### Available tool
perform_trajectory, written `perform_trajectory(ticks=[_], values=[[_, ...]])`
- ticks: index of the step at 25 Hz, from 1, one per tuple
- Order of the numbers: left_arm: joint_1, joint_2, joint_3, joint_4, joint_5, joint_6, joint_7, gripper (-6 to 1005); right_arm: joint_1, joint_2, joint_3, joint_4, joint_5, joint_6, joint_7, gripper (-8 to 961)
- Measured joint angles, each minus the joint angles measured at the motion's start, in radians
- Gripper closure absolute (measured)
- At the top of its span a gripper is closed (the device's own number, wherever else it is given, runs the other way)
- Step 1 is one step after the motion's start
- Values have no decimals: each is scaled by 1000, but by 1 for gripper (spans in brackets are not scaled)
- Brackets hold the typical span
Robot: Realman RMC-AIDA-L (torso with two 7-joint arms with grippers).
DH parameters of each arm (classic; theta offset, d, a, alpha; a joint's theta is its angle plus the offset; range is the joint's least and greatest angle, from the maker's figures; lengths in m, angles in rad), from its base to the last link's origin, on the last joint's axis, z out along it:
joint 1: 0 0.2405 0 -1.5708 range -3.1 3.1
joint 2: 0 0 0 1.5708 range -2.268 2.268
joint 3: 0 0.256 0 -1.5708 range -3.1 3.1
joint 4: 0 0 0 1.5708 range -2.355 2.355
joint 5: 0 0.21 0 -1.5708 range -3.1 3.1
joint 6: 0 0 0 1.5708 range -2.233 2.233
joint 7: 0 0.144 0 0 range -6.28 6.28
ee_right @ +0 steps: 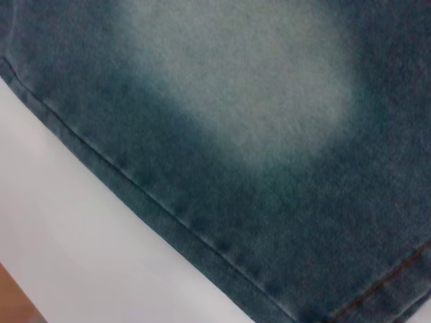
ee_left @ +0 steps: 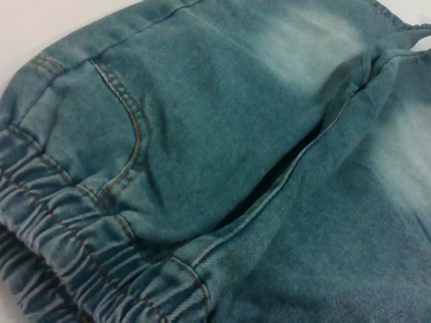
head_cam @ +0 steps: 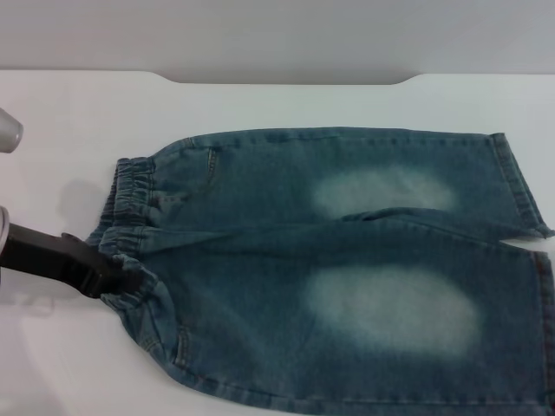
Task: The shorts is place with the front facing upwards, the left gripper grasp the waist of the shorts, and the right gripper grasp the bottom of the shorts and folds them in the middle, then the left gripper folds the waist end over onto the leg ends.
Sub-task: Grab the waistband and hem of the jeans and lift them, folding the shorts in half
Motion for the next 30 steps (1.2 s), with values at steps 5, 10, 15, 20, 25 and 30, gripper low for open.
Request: perform_trajectory(ticks=[5,10,15,20,25,30], values=[[1,0,0,0,0,0,-2,938,0,0,-14,1,4,-9,2,417],[1,-1,5,0,0,0,-4,938,-7,-4,-21,-13,4,-24,2,417],[-2,-1,6,0,1,0,-3,938,-9,-5,-21,-22,2,-38,2,417],[-6,-1,6,-1,4,0,-1,938,-4,-2,-26,-9,0,-44,4,417],[-7,0,6,-2,4,0,0,938,-5,-2,-39,-7,-2,-44,16,416],[-7,2,5,-2,5,0,2,938,-6,-7,-44,-9,-4,-44,24,416]])
